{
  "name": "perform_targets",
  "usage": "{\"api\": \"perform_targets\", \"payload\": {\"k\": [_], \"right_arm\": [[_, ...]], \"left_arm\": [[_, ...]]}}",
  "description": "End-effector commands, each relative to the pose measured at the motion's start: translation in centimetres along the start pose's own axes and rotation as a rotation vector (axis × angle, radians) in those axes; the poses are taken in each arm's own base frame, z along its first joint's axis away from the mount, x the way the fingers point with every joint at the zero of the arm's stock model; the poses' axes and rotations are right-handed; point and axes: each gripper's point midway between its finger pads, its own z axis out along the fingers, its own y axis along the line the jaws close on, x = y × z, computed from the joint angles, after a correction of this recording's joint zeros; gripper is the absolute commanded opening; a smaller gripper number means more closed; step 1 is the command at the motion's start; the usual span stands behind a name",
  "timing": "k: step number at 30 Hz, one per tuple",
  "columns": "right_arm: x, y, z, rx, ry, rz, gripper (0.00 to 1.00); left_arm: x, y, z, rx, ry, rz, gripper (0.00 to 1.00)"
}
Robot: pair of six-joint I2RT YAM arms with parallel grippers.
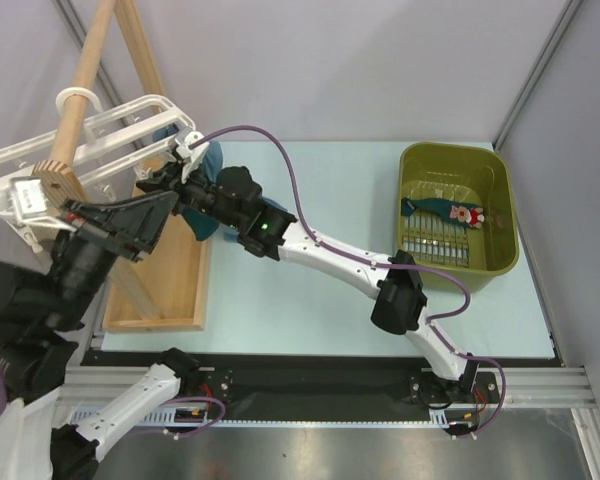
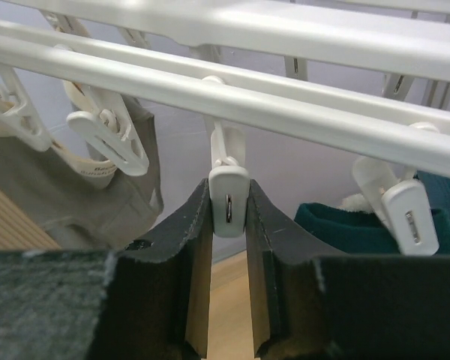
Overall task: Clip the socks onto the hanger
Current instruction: Open the clamp at the hanger.
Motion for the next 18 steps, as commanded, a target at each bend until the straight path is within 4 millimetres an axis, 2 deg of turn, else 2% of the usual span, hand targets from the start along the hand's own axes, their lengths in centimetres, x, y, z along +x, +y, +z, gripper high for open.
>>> {"api": "perform_targets", "payload": {"k": [1, 2, 5, 6, 8, 9, 14, 15, 17, 18], "right_arm": [[-3.3, 0.7, -1.7, -0.028, 0.045, 0.027, 0.00], [-4.0, 0.4, -2.1, -0.035, 0.056, 0.034, 0.00], [-4.8, 0.4, -3.0, -0.050, 0.082, 0.069, 0.00], [-5.4, -0.4, -3.2, -0.044, 0.081, 0.076, 0.00], [-6.2, -0.2, -3.7, -0.074, 0.092, 0.099, 0.00], [-6.5, -0.8, -3.9, -0.077, 0.094, 0.102, 0.00], [-7.4, -0.7, -5.0, -0.170, 0.122, 0.131, 0.00], [-7.3, -0.9, -5.0, -0.175, 0.130, 0.133, 0.00], [-7.0, -1.0, -5.3, -0.196, 0.158, 0.137, 0.00], [-7.1, -0.9, -5.3, -0.204, 0.158, 0.136, 0.00]], "left_arm": [[1.7, 1.8, 2.9, -0.070, 0.034, -0.010, 0.41], [1.6, 2.5, 3.0, -0.107, 0.019, -0.012, 0.41], [1.4, 3.1, 3.5, -0.120, -0.021, -0.015, 0.41], [1.5, 3.3, 3.6, -0.125, -0.030, -0.028, 0.41], [1.6, 4.0, 4.0, -0.162, -0.035, -0.044, 0.40], [1.7, 4.2, 4.1, -0.178, -0.035, -0.065, 0.40], [2.6, 6.7, 4.8, -0.312, -0.040, -0.129, 0.44], [2.0, 7.1, 4.6, -0.343, -0.062, -0.140, 0.44], [2.4, 8.1, 4.9, -0.404, -0.050, -0.142, 0.44], [1.8, 8.3, 5.0, -0.426, -0.071, -0.138, 0.45]]}}
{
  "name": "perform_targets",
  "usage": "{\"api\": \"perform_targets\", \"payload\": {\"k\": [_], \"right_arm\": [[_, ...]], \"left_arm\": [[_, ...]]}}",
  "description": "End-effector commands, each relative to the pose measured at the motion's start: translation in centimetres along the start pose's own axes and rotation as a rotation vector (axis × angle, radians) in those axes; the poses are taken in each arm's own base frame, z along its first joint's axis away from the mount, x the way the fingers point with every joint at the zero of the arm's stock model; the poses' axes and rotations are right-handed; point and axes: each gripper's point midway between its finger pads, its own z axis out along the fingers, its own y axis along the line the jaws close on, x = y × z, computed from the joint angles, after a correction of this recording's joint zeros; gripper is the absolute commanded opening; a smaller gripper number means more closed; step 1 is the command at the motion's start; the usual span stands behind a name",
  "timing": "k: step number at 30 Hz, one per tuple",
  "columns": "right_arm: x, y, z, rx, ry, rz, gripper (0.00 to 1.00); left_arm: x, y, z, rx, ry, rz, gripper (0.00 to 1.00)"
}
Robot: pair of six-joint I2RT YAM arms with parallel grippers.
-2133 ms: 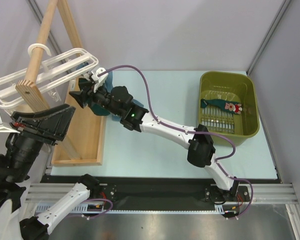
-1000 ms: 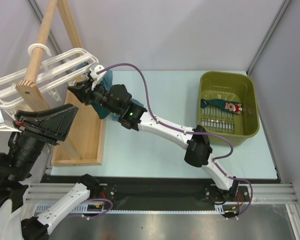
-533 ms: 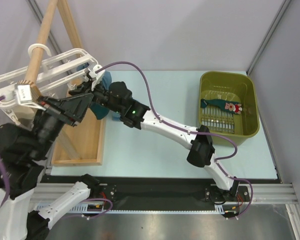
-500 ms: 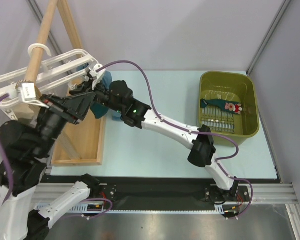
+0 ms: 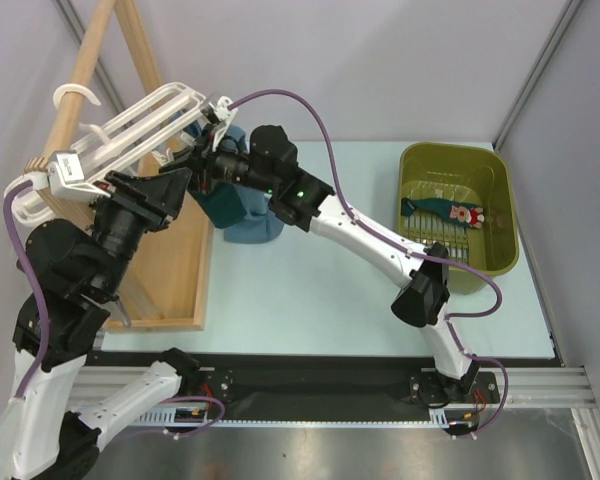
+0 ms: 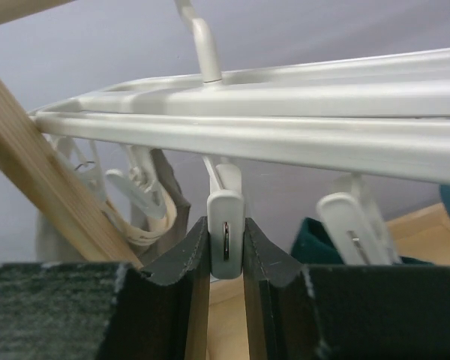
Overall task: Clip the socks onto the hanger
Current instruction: Open the clamp at the hanger.
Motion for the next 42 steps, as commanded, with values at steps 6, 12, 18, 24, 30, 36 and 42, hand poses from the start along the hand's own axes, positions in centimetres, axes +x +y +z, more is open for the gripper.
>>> {"api": "perform_targets", "payload": {"k": [6, 12, 18, 24, 30, 36, 42], "right_arm": [[-1.9, 1.7, -1.9, -0.090, 0.060, 0.012, 0.00], [-1.9, 1.8, -2.3, -0.112, 0.071, 0.017, 0.00], [-1.6, 1.6, -2.3, -0.109, 0.081, 0.008, 0.00], [-1.5, 1.2, -2.3, -0.098, 0.075, 0.004, 0.00], [-1.4, 0.2, -2.6, -0.094, 0.067, 0.031, 0.00], [-1.8, 0.6, -2.5, -0.123, 0.046, 0.020, 0.00], [-1.9, 0.5, -2.5, -0.131, 0.041, 0.021, 0.00]], "left_arm": [[-1.6, 4.2, 1.0, -0.274, -0.101, -0.063, 0.52], [-1.8, 4.8, 1.4, -0.303, -0.110, -0.010, 0.58], [-1.5, 5.9, 1.5, -0.352, -0.109, 0.019, 0.62], [-1.2, 7.2, 1.7, -0.393, -0.138, 0.038, 0.62], [-1.3, 8.0, 2.0, -0.431, -0.167, 0.039, 0.64], [-1.8, 8.4, 2.2, -0.466, -0.193, 0.054, 0.63], [-2.2, 8.4, 2.7, -0.496, -0.179, 0.081, 0.60]]}}
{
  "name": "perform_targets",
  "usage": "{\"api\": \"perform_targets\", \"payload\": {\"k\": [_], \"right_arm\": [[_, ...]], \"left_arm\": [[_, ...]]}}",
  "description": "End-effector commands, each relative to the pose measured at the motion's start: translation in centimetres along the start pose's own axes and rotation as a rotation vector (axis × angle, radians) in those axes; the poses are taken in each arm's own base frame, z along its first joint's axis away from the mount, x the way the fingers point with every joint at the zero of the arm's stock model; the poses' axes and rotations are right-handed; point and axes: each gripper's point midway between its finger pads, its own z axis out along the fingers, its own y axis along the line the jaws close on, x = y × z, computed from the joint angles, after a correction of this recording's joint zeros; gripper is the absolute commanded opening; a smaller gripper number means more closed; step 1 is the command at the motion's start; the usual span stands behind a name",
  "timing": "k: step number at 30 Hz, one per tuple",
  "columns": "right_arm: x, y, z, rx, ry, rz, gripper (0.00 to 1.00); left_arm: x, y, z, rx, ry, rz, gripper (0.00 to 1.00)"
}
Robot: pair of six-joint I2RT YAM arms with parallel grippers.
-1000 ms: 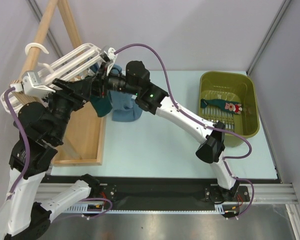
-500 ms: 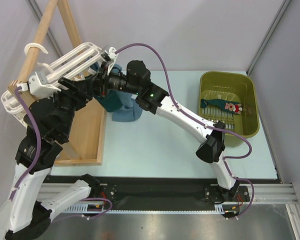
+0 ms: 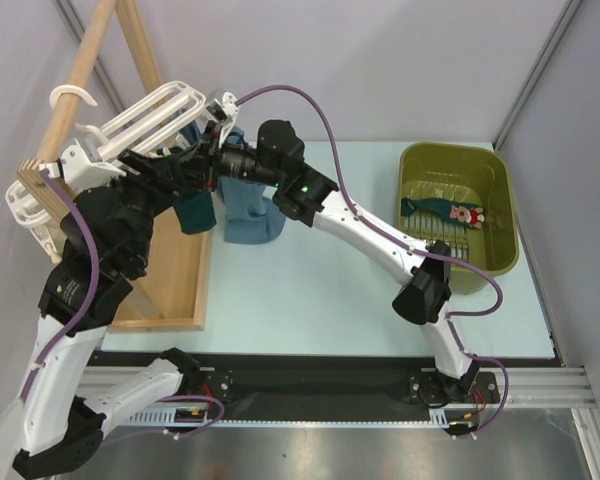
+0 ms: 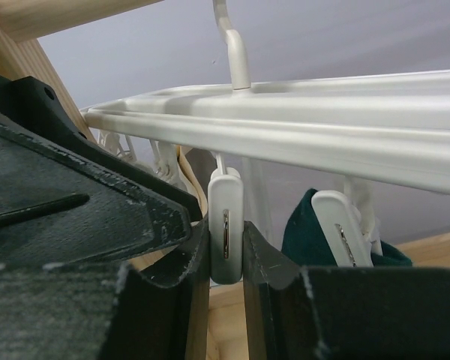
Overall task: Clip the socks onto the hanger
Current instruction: Open the clamp at the hanger.
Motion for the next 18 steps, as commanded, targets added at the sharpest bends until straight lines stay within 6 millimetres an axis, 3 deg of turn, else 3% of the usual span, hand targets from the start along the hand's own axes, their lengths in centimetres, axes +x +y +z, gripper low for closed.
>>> {"api": "perform_targets", "payload": {"k": [1, 11, 18], "right_arm": [[-1.1, -0.4, -1.8, -0.004, 0.034, 0.016, 0.00], [-0.5, -0.5, -1.8, -0.016, 0.045, 0.031, 0.00], [-0.4, -0.7, -1.7, -0.027, 0.043, 0.041, 0.00]], "left_arm": [[-0.9, 1.4, 0.4, -0.106, -0.031, -0.057, 0.61], [-1.3, 1.8, 1.9, -0.122, -0.049, -0.090, 0.63], [-0.5, 0.7, 2.7, -0.064, -0.031, -0.108, 0.66]]}}
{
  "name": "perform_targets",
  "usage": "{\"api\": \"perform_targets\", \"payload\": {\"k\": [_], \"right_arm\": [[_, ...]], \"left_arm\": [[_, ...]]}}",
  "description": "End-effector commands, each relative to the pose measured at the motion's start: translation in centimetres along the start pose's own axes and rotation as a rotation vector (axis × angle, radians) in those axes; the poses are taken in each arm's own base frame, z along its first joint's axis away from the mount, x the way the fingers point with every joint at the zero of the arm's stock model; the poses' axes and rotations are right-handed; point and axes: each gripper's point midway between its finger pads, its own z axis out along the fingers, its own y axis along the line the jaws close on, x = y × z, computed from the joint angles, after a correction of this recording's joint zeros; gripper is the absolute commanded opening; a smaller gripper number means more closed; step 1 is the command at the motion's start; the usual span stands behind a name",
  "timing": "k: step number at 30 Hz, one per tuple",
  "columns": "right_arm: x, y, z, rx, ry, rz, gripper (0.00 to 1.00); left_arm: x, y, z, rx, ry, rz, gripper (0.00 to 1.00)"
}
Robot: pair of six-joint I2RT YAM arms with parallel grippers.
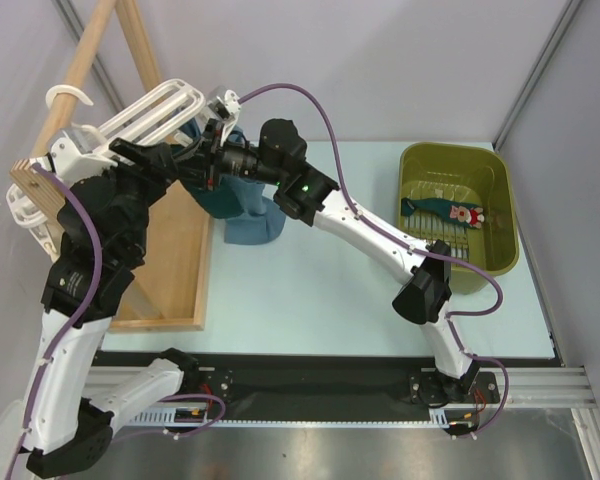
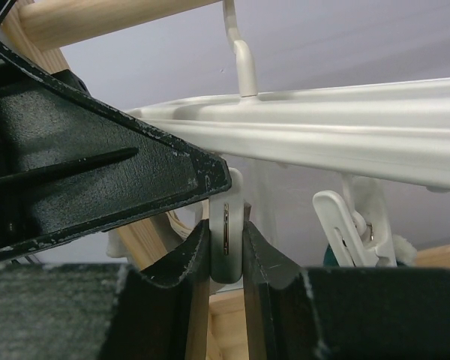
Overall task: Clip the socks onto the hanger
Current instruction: Open the clamp at the hanger.
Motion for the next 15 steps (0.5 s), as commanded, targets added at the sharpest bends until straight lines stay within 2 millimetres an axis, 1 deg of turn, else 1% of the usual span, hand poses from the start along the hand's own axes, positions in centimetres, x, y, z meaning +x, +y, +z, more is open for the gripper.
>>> {"api": "perform_targets", "payload": {"k": [1, 4, 7, 9, 15], "right_arm": [[0.2, -1.0, -1.7, -0.001, 0.061, 0.041, 0.00], [0.2, -1.0, -1.7, -0.004, 0.062, 0.046, 0.00], [0.4, -0.9, -1.6, -0.006, 0.065, 0.050, 0.00], [0.2, -1.0, -1.6, -0.006, 0.061, 0.047, 0.00], [-0.1, -0.7, -1.6, -0.011, 0.056, 0.051, 0.00]], "left_arm": [[0.9, -0.3, 1.0, 0.002, 0.014, -0.100, 0.66], [1.0, -0.5, 1.0, 0.014, 0.018, -0.109, 0.68], [0.8, -0.6, 0.5, 0.037, 0.014, -0.143, 0.71], [1.1, -0.4, 0.4, 0.036, 0.015, -0.144, 0.73], [1.9, -0.4, 1.1, 0.025, 0.048, -0.122, 0.73]]}}
